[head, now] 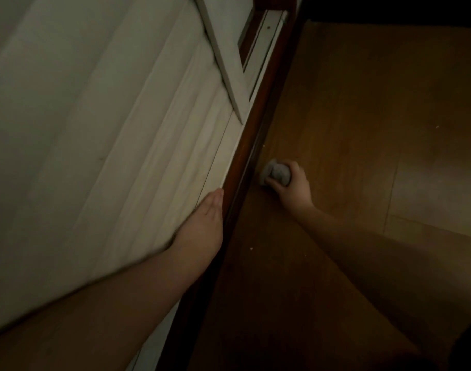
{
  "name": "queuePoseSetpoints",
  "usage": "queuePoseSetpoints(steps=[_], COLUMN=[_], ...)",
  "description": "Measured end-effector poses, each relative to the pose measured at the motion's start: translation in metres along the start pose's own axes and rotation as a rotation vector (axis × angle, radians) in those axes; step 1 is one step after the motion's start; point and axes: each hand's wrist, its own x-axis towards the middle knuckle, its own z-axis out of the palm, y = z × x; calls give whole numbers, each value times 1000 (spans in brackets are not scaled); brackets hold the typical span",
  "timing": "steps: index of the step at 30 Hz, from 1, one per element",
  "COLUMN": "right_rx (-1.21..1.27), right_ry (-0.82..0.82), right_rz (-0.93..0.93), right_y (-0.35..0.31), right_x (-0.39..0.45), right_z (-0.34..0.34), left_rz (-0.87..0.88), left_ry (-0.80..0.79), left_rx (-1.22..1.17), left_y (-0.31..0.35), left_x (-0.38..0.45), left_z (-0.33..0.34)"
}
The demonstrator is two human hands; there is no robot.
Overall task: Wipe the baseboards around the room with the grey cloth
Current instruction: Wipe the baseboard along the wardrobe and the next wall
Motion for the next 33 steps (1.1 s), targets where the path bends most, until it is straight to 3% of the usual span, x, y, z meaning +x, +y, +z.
queuePoseSetpoints(steps=[4, 8, 12, 15, 22, 33], right_rx=[83, 148, 192, 205, 142, 276], right_ry=[-69, -147, -92, -68, -213, -22], right_rz=[-19, 4, 41, 13, -101, -5], right_y=[3, 5, 0, -8, -2, -55], right_x=[-57, -93, -101, -87, -51, 87], right_z=[27, 52, 63, 61, 46, -8], left_rz=[-73, -141, -108, -94, -46, -4], left_ry=[57, -41, -88, -94, -50, 8], left_rx=[20, 34, 84, 100, 99, 85], left_y=[-17, -31, -29, -31, -29, -26], left_x=[10, 20, 20, 21, 23, 25], left_z=[-19, -26, -28, -30, -26, -13])
